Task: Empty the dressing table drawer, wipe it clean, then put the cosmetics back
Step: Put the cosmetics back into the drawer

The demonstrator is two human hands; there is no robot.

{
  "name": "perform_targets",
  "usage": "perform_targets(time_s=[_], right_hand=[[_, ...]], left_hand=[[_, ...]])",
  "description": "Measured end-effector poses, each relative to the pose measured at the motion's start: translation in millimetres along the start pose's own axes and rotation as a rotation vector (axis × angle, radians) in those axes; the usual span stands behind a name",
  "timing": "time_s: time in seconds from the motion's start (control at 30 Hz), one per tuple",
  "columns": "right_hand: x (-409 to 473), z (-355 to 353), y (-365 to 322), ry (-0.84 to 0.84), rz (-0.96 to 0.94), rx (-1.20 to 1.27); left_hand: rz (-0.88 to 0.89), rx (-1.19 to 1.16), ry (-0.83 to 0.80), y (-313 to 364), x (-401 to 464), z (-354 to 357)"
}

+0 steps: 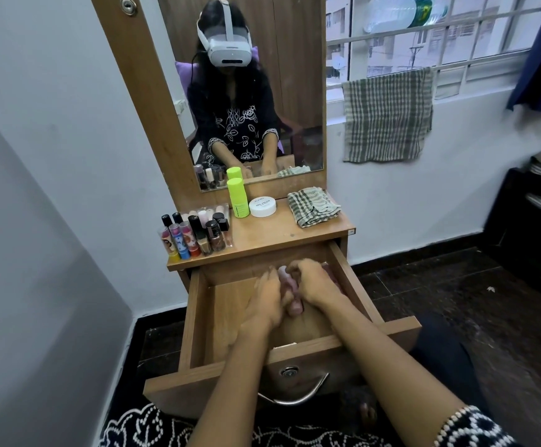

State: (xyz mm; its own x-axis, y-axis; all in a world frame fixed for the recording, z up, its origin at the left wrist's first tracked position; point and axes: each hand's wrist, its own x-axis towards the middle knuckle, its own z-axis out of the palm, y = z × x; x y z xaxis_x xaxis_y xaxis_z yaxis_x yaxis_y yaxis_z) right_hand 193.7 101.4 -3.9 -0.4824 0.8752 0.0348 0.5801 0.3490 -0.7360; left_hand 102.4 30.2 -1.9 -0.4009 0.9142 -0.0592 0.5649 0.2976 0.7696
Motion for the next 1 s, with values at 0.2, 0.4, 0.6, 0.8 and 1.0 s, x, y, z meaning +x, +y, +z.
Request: perform_targets(time_s=[0.2, 0.4, 0.6, 0.8, 1.0], right_hand=[[-9.1, -20.9, -24.1, 0.49, -0.295, 0.159], [49.7, -45.7, -64.6, 0.456, -0.282, 0.112], [117.8, -53.7, -75.4, 0.182, -0.043, -0.044], [140.3, -34.0, -71.8, 0.028, -0.056, -0.125], [148.7, -21.2, -71.1, 0.057, -0.097, -0.239]], left_hand=[[0.417, 0.076, 0.55, 26.2, -17.3, -35.9], [0.378, 0.243, 0.721, 74.9, 37.5, -109.8], [0.148, 0.455, 0.564, 82.4, 105.1, -144.1], [0.072, 0.742, 0.247, 63.7, 146.0, -133.6], [0.146, 0.748, 0.384, 58.4, 154.2, -127.5]])
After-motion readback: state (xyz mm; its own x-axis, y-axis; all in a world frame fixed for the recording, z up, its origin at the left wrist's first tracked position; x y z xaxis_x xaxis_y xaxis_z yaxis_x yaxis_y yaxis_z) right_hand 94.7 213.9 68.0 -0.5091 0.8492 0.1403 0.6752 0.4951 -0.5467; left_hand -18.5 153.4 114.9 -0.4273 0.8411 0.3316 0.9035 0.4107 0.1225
